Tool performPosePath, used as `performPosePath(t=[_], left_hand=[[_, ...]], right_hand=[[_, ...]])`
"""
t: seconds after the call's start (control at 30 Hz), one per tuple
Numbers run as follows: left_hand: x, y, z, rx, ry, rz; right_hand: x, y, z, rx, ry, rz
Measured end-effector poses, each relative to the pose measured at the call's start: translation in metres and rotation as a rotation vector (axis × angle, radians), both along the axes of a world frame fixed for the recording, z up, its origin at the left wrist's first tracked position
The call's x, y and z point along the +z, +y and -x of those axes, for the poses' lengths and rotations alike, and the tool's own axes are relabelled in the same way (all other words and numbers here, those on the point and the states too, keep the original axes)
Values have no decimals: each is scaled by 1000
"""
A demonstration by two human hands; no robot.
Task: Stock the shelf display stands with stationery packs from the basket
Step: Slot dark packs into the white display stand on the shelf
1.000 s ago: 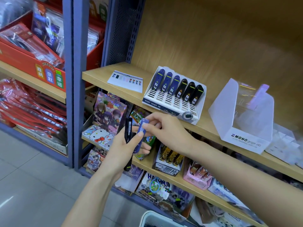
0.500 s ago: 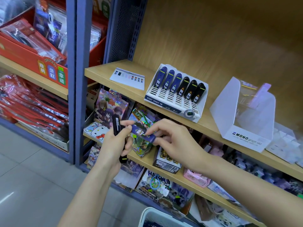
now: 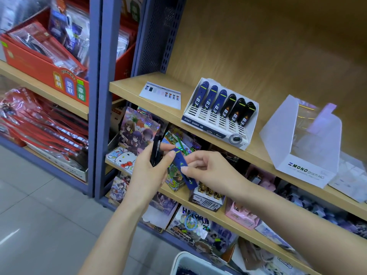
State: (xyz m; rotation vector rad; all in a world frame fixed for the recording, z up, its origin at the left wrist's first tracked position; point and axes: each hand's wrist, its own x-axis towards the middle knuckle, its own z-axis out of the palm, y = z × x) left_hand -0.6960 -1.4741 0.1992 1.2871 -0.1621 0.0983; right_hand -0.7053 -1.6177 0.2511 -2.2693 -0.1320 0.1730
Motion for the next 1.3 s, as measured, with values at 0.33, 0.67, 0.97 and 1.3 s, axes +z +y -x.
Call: performPosePath(t=[0.33, 0.67, 0.97, 1.3], left_hand=[[-8, -1, -8, -29, 207, -25], [-8, 1, -10, -95, 240, 47], [-11, 1, -13, -109, 270, 37], [-13, 2, -15, -97, 312, 34]], right_hand=[[67, -16, -50, -315, -534, -164], [81, -35, -111, -363, -699, 204], [82, -40, -116, -286, -622, 270], [81, -36, -123, -220, -607, 461]])
